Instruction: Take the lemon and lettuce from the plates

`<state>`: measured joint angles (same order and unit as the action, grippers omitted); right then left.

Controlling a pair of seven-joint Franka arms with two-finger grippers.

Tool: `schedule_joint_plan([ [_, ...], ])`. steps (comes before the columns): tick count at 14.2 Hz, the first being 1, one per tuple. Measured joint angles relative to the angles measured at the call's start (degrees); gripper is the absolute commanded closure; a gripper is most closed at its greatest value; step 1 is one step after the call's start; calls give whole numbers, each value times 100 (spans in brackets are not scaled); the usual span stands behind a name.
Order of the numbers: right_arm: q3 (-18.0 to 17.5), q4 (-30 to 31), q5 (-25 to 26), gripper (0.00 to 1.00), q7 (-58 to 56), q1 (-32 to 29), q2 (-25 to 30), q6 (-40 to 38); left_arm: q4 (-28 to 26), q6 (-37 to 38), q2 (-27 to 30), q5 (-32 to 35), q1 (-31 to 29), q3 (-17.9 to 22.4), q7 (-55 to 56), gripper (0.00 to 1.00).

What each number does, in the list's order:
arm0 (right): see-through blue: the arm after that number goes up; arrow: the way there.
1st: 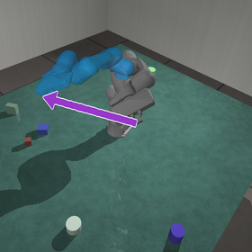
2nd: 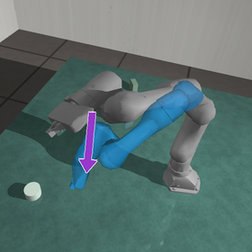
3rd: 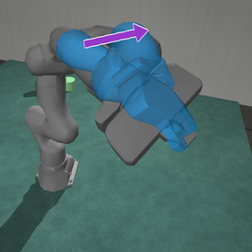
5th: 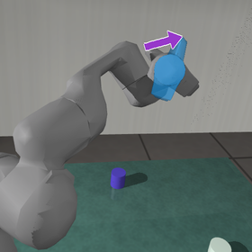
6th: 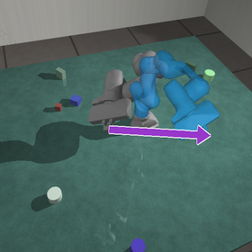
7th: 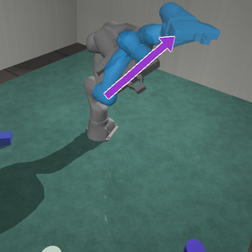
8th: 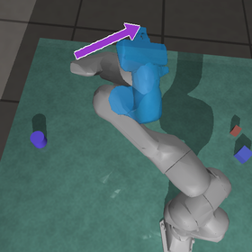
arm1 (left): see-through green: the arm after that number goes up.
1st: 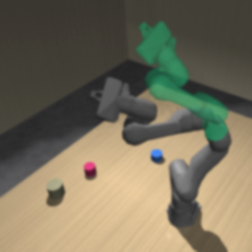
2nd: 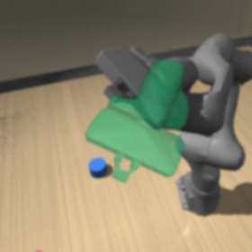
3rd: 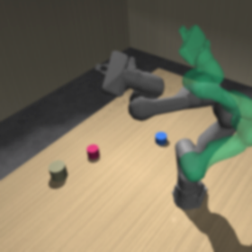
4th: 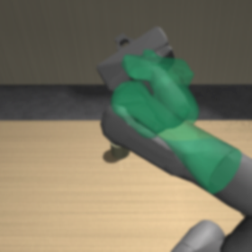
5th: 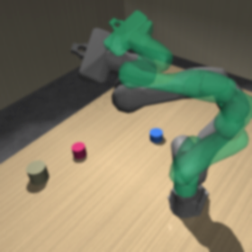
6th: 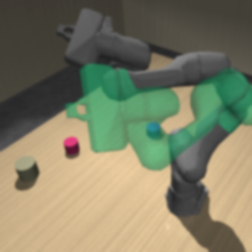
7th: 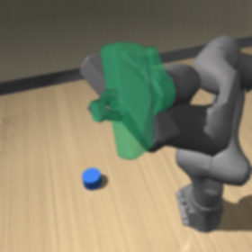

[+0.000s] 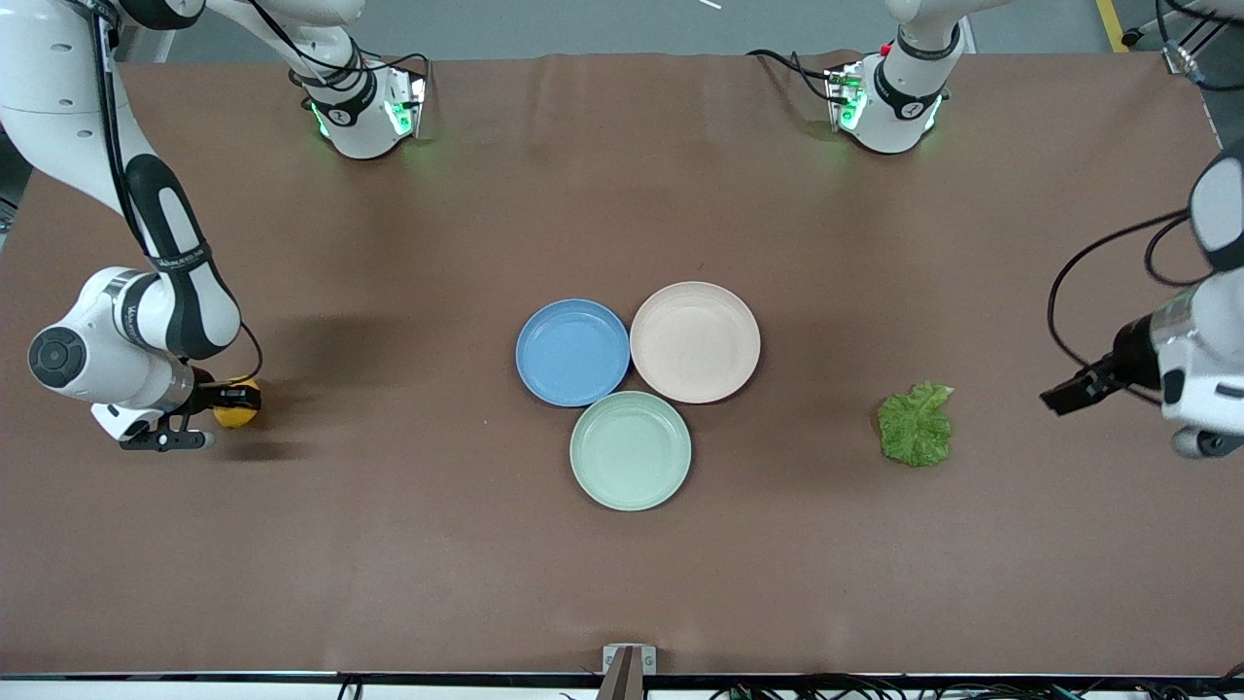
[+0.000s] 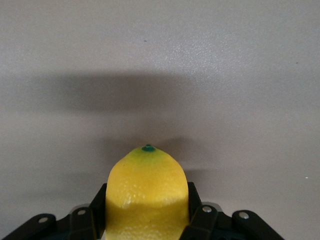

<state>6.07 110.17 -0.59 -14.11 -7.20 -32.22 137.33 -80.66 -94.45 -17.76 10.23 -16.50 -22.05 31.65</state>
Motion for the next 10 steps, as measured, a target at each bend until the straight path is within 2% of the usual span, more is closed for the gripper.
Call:
schedule_joint_plan([
  [1, 0, 1, 0, 59, 1, 0, 0, 1, 1, 182, 210, 0, -1, 0, -282, 0],
  [2, 0, 1, -1, 19, 1, 0, 0, 0, 1, 359, 402, 0, 0, -1, -554, 0],
  [3, 0, -4, -2, 1, 1, 0, 0, -14, 0, 522, 578, -1, 0, -1, -802, 0],
  [6, -20, -107, -2, 1, 1, 7, 158, -459, -5, 949, 1012, -253, 2, -3, -1196, 0],
  [10, -71, -383, -4, 1, 74, 137, 1302, -1946, -87, 1014, 1373, -698, -7, 71, -1595, 0],
])
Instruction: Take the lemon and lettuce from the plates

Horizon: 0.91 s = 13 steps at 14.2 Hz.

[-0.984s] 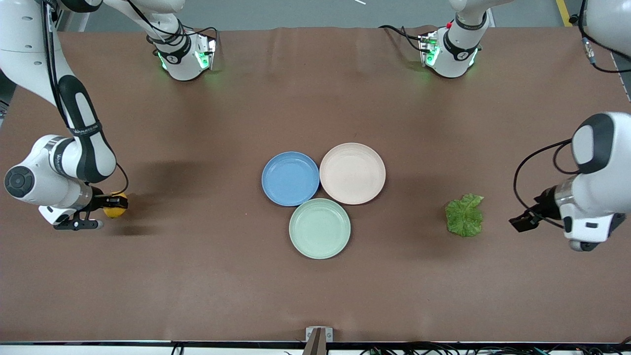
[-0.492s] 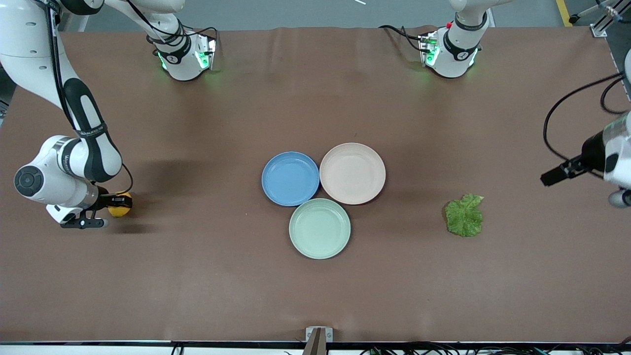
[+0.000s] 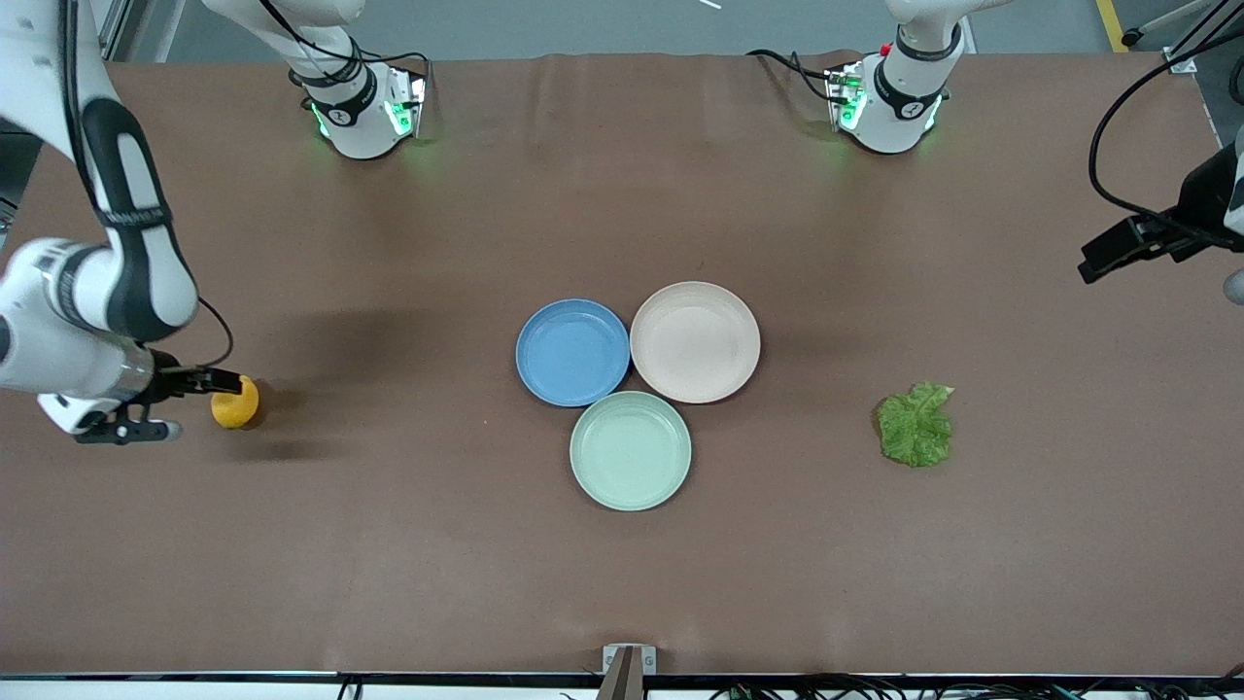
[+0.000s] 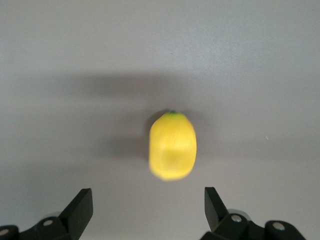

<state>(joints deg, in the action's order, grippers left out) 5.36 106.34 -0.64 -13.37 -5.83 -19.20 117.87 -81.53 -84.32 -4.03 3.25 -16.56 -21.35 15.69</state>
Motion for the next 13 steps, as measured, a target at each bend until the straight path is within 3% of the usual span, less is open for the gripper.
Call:
schedule_joint_plan([
  [4, -45, -26, 0, 1, 483, 429, 1388, -1404, -500, -59, 360, -276, 488, 541, -117, 0],
  [7, -73, -52, 1, 1, 899, 816, 2049, -2091, -774, -81, 619, -283, 851, 929, -241, 0],
  [9, -81, -207, 3, 0, 1112, 997, 2190, -2381, -829, -81, 703, -284, 993, 1169, -324, 0],
  [13, -87, -913, 5, 0, 1252, 1080, 2190, -2780, -865, -81, 766, -310, 1020, 1237, -342, 0],
])
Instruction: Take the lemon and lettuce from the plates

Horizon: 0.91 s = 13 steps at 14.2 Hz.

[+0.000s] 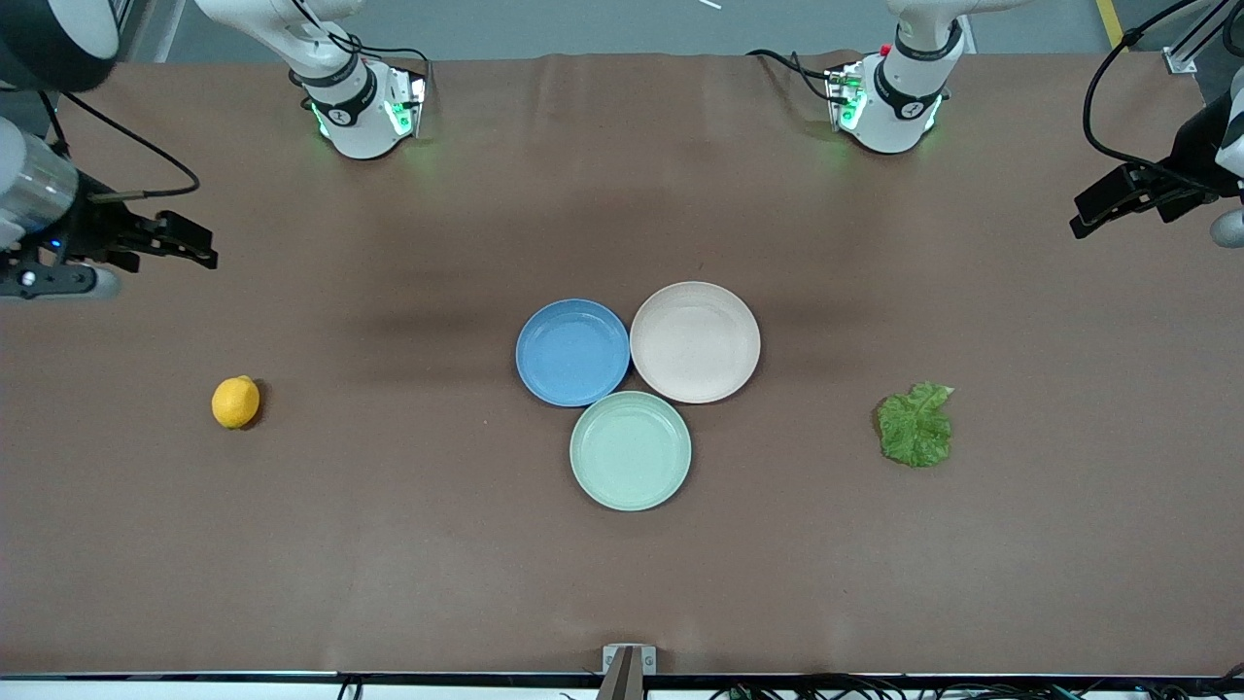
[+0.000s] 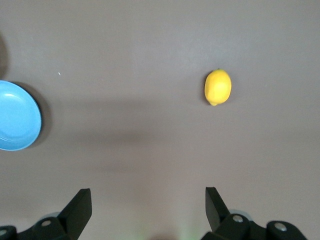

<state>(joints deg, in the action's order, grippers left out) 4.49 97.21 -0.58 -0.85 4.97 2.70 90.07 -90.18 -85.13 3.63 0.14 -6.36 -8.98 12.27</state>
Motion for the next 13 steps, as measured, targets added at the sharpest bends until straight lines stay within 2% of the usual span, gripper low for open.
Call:
schedule_joint_plan([
  [4, 26, -759, 14, 0, 5, -1, -80, -30, -20, -22, 0, -105, 2, 7, -51, 0],
  [7, 72, -1237, 40, 0, 5, -22, -405, -37, -54, -22, 0, -105, 7, 6, -78, 0],
  [13, 94, -1439, 45, 0, 4, -76, -561, -74, -136, -22, 1, -26, 47, -131, -83, 0],
])
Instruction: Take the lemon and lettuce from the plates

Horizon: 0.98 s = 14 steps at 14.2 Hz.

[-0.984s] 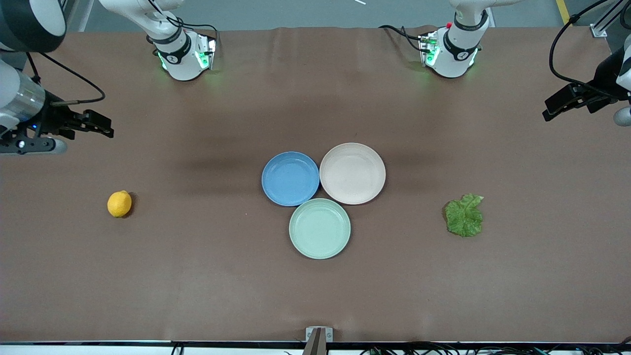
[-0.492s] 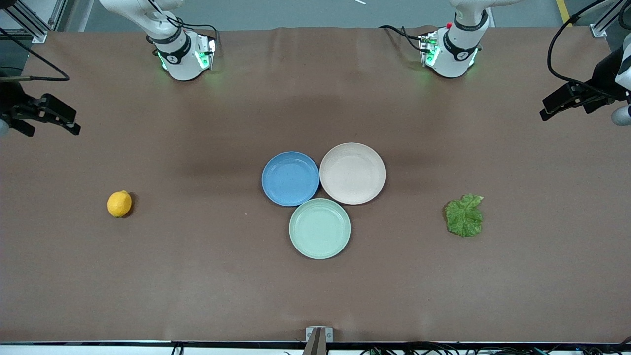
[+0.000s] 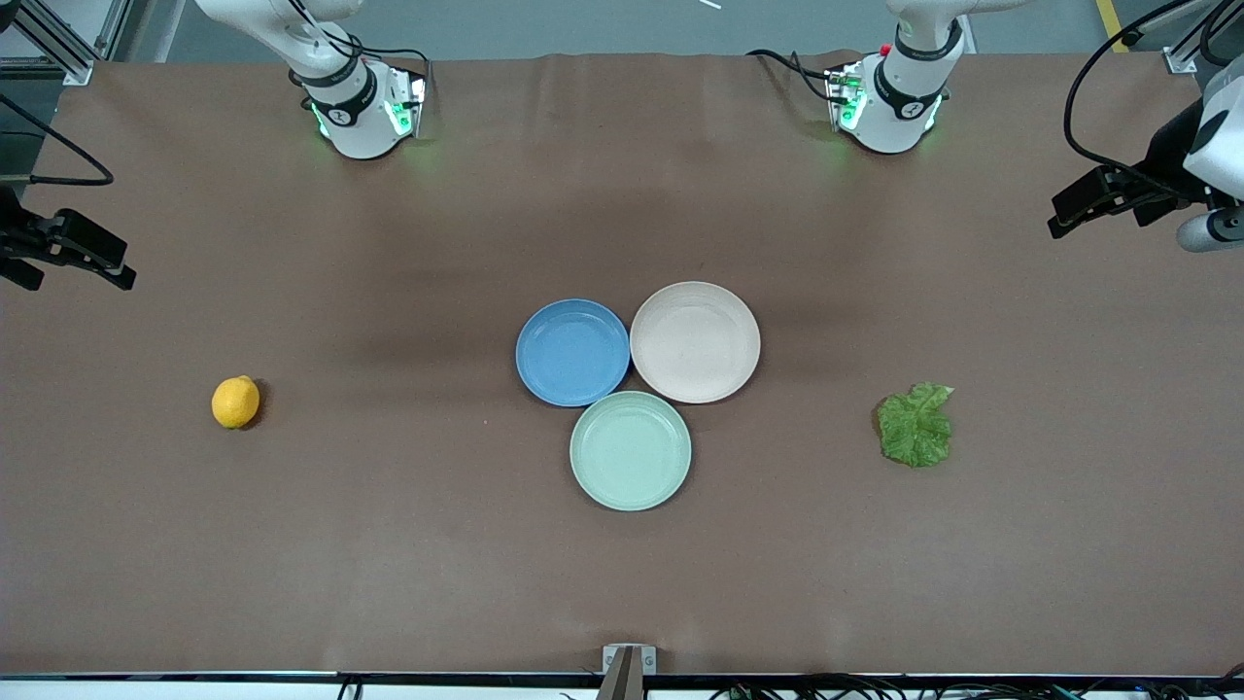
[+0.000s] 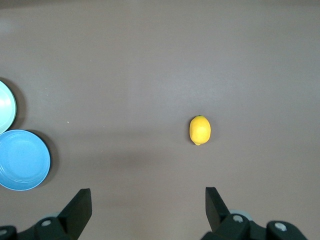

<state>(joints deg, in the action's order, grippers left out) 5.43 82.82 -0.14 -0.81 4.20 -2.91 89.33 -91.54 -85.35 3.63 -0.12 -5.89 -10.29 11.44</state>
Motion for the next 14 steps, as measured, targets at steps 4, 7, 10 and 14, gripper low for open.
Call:
schedule_joint_plan([
  [4, 0, -8, 0, 0, 0, 0, 0, -6, 0, 0, 6, 60, 3, -105, 0, 0],
  [7, 0, -10, -1, 0, 0, 0, 0, -7, 1, 0, 11, 60, -7, -102, 0, 0],
  [10, -2, -11, -1, 0, 0, 0, 0, -9, 40, -22, 11, 60, -11, -95, 0, 0],
  [14, -3, -11, -1, 0, 0, 1, 0, -11, 115, -27, 11, 60, -14, -70, -4, 0],
])
